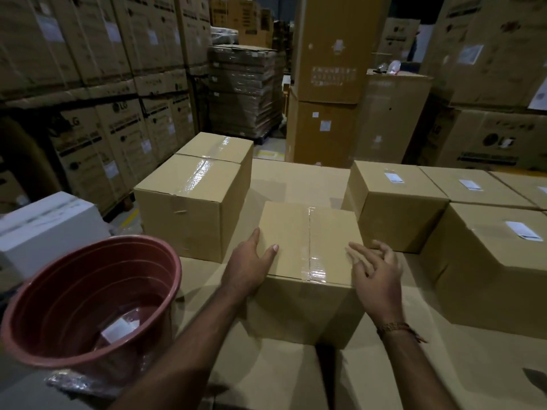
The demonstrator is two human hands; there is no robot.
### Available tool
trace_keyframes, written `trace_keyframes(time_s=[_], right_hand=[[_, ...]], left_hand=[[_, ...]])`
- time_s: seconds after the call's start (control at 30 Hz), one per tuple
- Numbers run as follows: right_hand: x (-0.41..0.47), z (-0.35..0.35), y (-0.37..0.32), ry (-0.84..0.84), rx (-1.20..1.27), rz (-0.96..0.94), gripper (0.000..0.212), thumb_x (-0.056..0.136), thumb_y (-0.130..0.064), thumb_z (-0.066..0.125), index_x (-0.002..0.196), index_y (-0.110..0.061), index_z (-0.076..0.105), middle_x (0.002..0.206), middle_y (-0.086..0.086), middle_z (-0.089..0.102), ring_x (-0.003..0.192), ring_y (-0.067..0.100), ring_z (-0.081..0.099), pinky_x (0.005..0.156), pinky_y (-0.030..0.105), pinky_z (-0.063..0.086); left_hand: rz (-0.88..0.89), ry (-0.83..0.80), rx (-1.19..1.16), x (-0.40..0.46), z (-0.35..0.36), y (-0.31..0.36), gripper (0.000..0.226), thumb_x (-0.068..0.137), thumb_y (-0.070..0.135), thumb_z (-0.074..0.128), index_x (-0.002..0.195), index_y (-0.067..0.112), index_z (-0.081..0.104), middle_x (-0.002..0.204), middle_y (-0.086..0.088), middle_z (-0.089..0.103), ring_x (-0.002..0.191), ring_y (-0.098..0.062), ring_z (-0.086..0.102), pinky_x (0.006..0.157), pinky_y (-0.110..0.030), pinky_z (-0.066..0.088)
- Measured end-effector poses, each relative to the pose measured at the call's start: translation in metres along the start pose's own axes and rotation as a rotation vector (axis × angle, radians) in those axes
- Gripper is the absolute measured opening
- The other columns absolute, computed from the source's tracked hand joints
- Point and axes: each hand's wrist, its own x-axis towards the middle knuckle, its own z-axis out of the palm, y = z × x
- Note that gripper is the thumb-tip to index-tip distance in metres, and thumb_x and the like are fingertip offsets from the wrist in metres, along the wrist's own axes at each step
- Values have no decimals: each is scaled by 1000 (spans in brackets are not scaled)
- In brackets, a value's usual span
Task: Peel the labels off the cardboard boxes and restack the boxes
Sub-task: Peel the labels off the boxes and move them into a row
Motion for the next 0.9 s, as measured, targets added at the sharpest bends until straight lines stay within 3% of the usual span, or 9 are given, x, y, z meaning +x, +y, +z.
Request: trace_keyframes(time_s=[0.1,0.17,0.27,0.37,0.43,0.63,0.9], right_hand=[[23,15,-12,-58,-6,-25,24,102,-34,68,121,-47,70,140,-12,52,133,15,39,107,47,49],[37,19,-19,-207,-69,-21,47,92,-53,75,137,-45,65,153,-15,45,137,13,31,106,41,42],[62,30,-25,-367,-184,-42,81,77,-69,82,149,-46,55,167,-19,29,153,19,19,118,54,36],[87,45,-23,-366,-202,-56,84,75,-69,83,151,-47,54,172,-18,23,156,22,22,121,49,32],[103,56,-19,-363,-181,-45,84,78,-68,81,153,-47,52,173,-20,20,158,25,24,122,50,31],[155,95,-13,-370,-149,-32,84,84,-65,77,158,-42,45,175,-17,11,159,24,26,123,53,37],[240,156,-18,-376,-202,-27,82,92,-63,70,163,-40,36,177,-10,6,160,32,20,124,61,32]], left_hand=[[6,43,36,32,2,-1,73,104,55,54,166,23,30,155,-7,54,139,-29,54,109,-44,49],[-2,86,36,54,2,-2,70,105,53,53,164,21,33,152,-8,57,137,-28,56,107,-43,50],[-6,126,76,86,2,0,65,107,49,53,161,16,40,146,-10,61,133,-29,59,105,-41,51],[47,118,211,120,4,6,48,106,46,55,141,14,57,129,-9,65,122,-29,62,97,-39,53],[84,95,263,139,2,12,43,104,45,60,134,15,61,129,-6,61,119,-26,61,96,-40,53],[182,128,325,192,-26,16,49,100,41,67,143,18,60,143,-2,57,128,-22,56,106,-41,51],[144,184,413,256,-69,7,49,99,40,68,142,18,60,143,-4,57,127,-22,56,99,-42,55]])
